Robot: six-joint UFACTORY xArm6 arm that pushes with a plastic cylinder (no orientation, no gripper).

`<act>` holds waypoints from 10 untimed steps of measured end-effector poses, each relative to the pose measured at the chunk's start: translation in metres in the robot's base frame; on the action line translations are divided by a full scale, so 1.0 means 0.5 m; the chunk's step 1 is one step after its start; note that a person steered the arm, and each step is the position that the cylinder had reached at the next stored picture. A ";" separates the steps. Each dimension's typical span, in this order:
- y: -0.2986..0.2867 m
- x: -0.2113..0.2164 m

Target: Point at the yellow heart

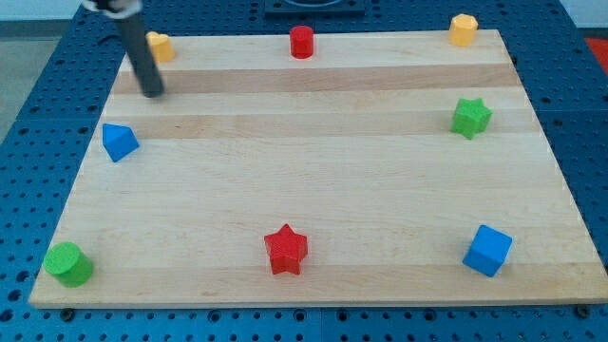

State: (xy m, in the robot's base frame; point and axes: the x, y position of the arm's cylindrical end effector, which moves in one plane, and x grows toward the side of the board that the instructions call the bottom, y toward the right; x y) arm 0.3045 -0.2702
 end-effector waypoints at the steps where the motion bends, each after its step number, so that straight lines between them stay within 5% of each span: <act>1: -0.067 -0.026; 4: -0.069 -0.023; 6: -0.068 -0.139; 10: -0.048 -0.224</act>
State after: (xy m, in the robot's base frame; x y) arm 0.1922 -0.2941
